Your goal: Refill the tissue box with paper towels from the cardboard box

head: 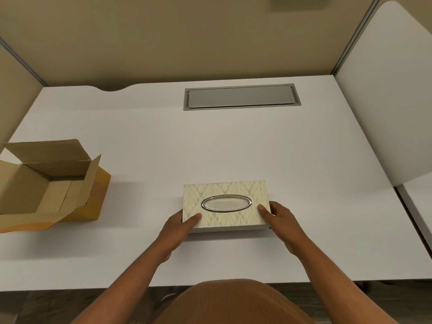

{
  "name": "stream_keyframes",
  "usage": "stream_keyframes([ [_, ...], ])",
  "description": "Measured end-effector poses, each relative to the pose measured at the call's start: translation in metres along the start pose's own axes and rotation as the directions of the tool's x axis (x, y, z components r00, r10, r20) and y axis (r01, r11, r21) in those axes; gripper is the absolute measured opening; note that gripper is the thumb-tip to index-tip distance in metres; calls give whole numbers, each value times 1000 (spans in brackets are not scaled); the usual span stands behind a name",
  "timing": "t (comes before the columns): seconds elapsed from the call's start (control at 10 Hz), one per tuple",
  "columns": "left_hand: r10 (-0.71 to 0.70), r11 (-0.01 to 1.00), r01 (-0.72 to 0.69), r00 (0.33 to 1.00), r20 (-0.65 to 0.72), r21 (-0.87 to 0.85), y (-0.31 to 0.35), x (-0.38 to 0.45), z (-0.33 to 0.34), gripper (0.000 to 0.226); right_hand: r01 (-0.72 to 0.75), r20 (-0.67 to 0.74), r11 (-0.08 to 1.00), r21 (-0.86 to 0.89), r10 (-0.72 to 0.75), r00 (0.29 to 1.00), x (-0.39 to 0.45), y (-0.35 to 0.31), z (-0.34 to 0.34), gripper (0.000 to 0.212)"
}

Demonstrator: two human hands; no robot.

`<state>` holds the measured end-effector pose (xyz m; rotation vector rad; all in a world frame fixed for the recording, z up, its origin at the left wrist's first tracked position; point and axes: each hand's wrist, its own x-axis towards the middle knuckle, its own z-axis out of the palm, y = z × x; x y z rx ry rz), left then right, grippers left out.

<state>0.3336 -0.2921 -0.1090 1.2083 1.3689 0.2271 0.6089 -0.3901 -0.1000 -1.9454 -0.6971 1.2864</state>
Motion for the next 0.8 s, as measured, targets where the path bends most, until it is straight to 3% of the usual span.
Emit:
stream_keyframes([
  [0.2,57,994,-56,998,-8,88,-2,-6,-2,67,23,-3,1000,-17,-23,1000,-3,1,1,40],
  [0.5,75,995,-75,997,8,71,-4,-7,1,66,61,7,993,-97,-60,998,0,-1,-4,40],
  [0.6,68,997,-68,998,7,44,-4,-7,2,53,120,-29,977,-176,-127,992,2,-2,-3,42],
  [0.7,67,996,-68,998,11,54,-2,-7,-2,49,213,-85,902,-376,-262,961,4,-9,-3,57],
  [0.8,69,996,-63,991,-115,56,10,-1,-8,69,317,-93,791,-523,-422,902,7,-26,-3,62],
])
